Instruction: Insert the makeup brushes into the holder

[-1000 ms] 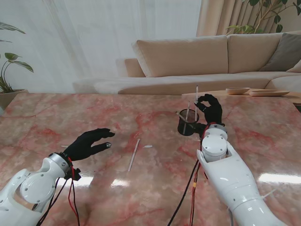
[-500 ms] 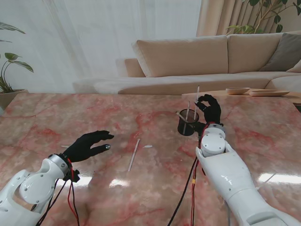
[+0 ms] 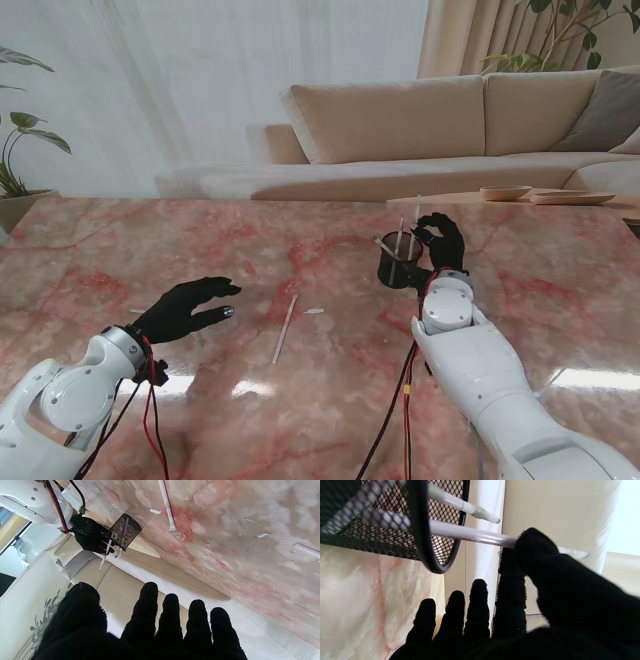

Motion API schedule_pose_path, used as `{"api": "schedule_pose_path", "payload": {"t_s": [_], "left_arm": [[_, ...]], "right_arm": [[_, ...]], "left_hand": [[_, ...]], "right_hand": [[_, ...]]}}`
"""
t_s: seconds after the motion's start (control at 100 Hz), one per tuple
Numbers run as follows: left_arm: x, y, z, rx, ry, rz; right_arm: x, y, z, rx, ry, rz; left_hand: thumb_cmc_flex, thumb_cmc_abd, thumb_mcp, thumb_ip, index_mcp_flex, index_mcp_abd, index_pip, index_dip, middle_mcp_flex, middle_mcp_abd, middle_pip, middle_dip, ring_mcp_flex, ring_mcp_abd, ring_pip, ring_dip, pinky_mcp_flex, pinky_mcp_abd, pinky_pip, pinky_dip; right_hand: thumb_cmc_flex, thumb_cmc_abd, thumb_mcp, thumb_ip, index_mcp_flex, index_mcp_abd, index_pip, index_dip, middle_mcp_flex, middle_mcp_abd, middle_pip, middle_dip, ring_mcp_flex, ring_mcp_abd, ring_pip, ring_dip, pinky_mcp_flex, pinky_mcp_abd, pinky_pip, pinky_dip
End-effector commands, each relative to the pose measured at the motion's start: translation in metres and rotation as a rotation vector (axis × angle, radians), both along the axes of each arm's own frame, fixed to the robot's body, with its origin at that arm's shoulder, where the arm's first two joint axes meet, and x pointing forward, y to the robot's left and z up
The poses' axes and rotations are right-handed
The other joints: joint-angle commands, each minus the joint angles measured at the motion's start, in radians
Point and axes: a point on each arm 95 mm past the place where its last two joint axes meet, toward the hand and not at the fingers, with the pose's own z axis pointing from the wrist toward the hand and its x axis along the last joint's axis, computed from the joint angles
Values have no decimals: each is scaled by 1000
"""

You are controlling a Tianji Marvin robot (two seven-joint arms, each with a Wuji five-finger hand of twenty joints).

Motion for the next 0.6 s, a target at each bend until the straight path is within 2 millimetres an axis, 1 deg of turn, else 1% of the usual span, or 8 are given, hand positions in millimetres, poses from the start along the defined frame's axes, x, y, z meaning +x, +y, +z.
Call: {"api": "schedule_pose_path", "payload": {"t_s": [0.0,0.12,0.2,0.35,0.38,0.44,0.5,0.59], "left_arm": [[-1,0,-4,3,8,1],[-2,0,-4,0,10,1],[-2,-1,-6,-5,12,3],[-2,-1,-7,-10,11,6],[-3,-2,-7,-11,11,6],[-2,-2,-7,-11,11,5],[-2,-2,-7,-11,10,4],[-2,-2,-7,-9,7,4]], "right_arm": [[-6,3,-11,8,32,2],[-10,1,-16,-3,56,-6],[-13,-1,-19,-9,73,-8],[-18,-6,-23,-29,91,-11],[-18,-6,-23,-31,93,-10],[-19,-7,-23,-32,95,-8],[-19,-8,-23,-34,96,-6],[-20,-8,-24,-33,97,-2]], "left_hand": [[6,8,-27,-6,5,-34,16,9,-35,-19,-24,-11,-31,-48,-24,-9,-2,-20,-34,-13],[6,7,-27,-6,6,-35,17,9,-35,-17,-23,-11,-30,-47,-23,-9,-2,-20,-34,-13],[7,6,-27,-6,7,-34,17,9,-33,-18,-23,-11,-30,-48,-23,-8,-2,-20,-34,-13],[9,6,-27,-6,8,-34,17,9,-33,-16,-22,-11,-30,-47,-22,-8,-2,-20,-35,-13],[8,7,-27,-6,7,-33,17,9,-33,-18,-22,-11,-29,-46,-22,-8,-2,-20,-36,-13],[9,6,-27,-6,7,-33,17,9,-34,-17,-22,-10,-30,-47,-22,-8,-2,-20,-36,-13],[10,6,-27,-6,7,-31,17,9,-35,-16,-22,-10,-31,-45,-22,-8,-2,-21,-37,-14],[10,6,-27,-6,7,-33,17,9,-35,-16,-22,-10,-31,-46,-21,-8,-1,-21,-37,-14]], "right_hand": [[56,64,28,9,28,-147,51,49,-22,-35,-10,0,-23,-44,-6,12,-3,-49,-15,29],[55,63,27,9,13,-136,39,33,-26,-31,-12,0,-24,-41,-9,12,-6,-48,-19,31],[54,56,35,8,-32,-117,32,-13,-43,-25,-16,-1,-24,-37,-38,3,-13,-49,-32,33],[62,38,46,12,-82,-90,11,-49,-57,-21,-19,-2,-26,-35,-42,4,-15,-48,-37,34],[51,28,59,12,-102,-82,26,-83,-61,-19,-18,-3,-25,-35,-49,5,-15,-49,-42,38],[39,9,68,16,-130,-67,16,-114,-65,-18,-20,-5,-26,-34,-53,5,-16,-48,-44,40],[22,2,78,21,-154,-47,-5,-137,-75,-17,-24,-6,-27,-33,-60,3,-19,-49,-46,41],[-6,-6,99,31,-167,-22,-36,-147,-82,-14,-27,-7,-28,-32,-67,3,-21,-48,-48,43]]}}
